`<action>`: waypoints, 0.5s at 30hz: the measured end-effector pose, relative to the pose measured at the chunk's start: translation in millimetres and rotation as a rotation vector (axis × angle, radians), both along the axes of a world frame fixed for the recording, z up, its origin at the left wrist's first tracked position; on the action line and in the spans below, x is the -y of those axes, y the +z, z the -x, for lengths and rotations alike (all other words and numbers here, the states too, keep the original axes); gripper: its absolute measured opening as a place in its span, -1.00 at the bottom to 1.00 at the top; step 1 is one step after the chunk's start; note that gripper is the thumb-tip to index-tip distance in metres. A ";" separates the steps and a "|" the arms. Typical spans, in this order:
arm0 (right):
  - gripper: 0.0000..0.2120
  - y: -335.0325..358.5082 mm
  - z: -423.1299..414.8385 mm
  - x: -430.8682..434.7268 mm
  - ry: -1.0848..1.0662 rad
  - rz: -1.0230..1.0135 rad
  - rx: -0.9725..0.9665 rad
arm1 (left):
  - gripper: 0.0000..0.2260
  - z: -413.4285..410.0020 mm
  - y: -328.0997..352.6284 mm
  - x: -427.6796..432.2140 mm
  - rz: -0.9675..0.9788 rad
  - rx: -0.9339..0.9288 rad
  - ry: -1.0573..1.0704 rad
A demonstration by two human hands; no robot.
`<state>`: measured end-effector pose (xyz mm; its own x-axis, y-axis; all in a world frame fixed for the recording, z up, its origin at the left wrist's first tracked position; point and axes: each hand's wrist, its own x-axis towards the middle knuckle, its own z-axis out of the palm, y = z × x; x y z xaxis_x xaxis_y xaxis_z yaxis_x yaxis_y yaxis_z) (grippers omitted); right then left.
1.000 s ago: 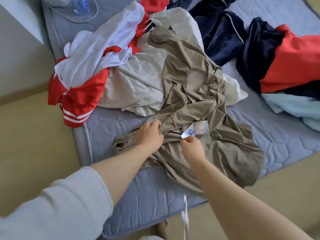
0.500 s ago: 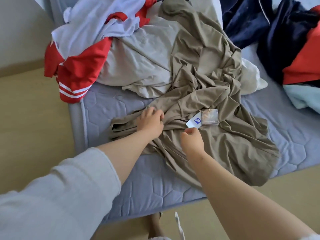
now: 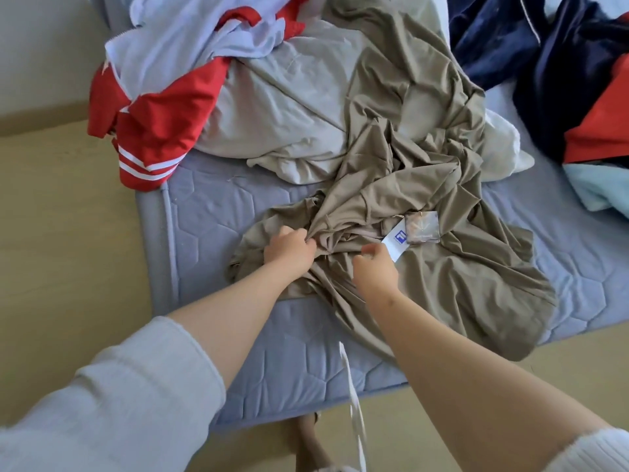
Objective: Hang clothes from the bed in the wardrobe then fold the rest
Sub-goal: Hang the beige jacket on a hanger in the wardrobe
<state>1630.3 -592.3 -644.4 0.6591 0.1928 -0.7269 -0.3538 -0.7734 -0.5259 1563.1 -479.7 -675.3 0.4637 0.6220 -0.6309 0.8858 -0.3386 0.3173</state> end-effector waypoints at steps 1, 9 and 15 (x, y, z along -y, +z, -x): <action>-0.68 6.3 -0.1 -1.1 0.058 -0.007 0.030 | -0.76 1.1 9.3 0.8 0.006 0.092 0.080; -0.26 105.5 7.7 -29.2 0.416 -0.020 0.470 | -0.69 7.5 128.7 -4.1 0.037 0.628 0.349; -0.58 198.5 20.2 -65.5 0.662 0.009 0.634 | -0.82 27.2 241.1 -36.3 0.059 0.757 0.204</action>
<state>1610.0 -526.8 -445.9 0.6923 0.6692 -0.2702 0.5157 -0.7206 -0.4635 1535.9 -443.3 -434.2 0.6613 0.7160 -0.2236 0.4640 -0.1563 0.8719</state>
